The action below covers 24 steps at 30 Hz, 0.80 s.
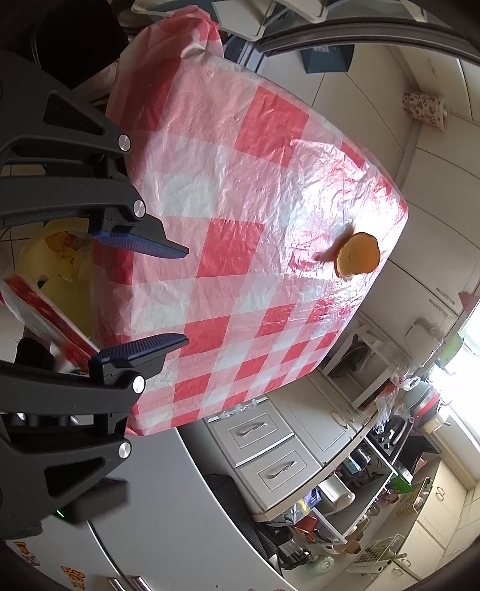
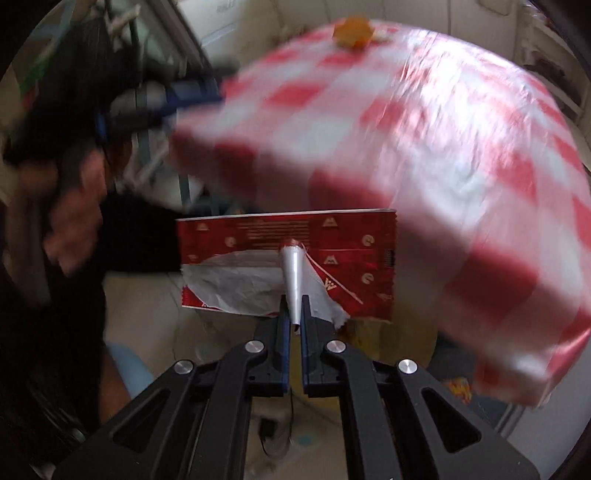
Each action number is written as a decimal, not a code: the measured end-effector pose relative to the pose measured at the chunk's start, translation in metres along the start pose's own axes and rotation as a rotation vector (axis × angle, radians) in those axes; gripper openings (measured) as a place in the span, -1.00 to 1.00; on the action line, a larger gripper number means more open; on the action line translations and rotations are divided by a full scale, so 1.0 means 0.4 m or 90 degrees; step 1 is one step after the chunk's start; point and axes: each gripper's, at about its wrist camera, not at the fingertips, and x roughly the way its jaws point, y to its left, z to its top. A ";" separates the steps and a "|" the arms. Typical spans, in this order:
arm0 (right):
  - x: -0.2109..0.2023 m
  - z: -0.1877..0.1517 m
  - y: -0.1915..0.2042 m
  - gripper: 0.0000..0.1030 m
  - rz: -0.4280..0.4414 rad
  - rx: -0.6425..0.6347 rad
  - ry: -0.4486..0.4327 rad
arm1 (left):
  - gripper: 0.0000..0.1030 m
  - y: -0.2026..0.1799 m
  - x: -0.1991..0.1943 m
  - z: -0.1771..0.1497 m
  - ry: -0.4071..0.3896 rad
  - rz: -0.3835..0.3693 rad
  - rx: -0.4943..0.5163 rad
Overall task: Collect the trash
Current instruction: 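Carry the red tissue packet down and release it into the yellow bin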
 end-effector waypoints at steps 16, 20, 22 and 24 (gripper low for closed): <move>0.117 0.017 -0.011 0.43 -0.084 -0.006 0.085 | -0.11 -0.014 -0.036 0.024 -0.024 0.016 0.022; 0.026 0.045 0.011 0.43 0.049 -0.012 -0.012 | -0.07 -0.023 -0.031 0.062 -0.031 0.031 0.027; -0.038 0.077 0.032 0.53 0.071 -0.041 -0.088 | -0.04 -0.034 -0.023 0.091 -0.035 0.041 0.037; -0.096 0.112 0.030 0.62 0.066 -0.055 -0.162 | 0.00 -0.045 -0.015 0.126 -0.042 0.056 0.054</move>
